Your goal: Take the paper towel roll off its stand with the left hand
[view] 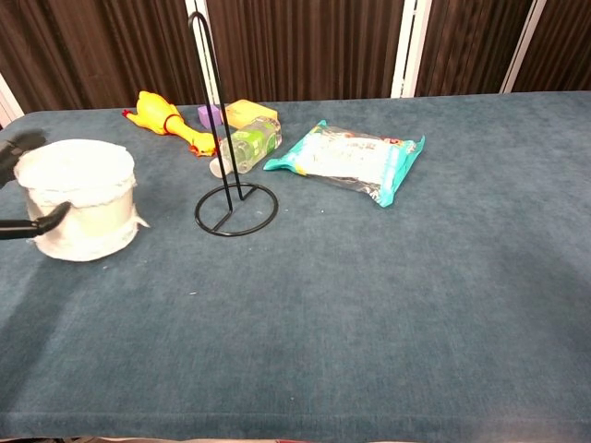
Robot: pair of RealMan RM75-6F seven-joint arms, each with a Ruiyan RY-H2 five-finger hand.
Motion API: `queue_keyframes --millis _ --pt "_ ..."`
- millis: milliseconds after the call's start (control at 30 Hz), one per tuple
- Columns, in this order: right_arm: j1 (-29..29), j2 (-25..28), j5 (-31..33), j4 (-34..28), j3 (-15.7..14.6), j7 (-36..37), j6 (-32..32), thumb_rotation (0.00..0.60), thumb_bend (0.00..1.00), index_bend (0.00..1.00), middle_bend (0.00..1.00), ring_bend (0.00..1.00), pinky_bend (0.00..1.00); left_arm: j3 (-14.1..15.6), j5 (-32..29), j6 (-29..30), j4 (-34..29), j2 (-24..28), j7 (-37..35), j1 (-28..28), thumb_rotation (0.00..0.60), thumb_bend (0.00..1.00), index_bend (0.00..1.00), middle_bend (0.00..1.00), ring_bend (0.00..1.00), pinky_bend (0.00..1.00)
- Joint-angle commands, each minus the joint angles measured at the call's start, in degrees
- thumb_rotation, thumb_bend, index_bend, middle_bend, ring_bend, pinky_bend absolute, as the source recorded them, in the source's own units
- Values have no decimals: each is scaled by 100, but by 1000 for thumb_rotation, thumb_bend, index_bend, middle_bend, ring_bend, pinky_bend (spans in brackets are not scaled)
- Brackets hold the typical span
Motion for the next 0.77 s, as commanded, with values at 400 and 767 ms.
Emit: queue_keyframes --millis 400,767 --pt "-34 -29 2 20 12 -74 60 600 28 0 0 0 0 1506 2110 1872 -1336 2336 350 1064 600 355 0 0 0 30" --pt "-52 -142 -93 -40 -13 -405 21 600 28 0 0 0 0 1851 2520 1824 -975 2407 2285 1335 600 368 0 0 0 0"
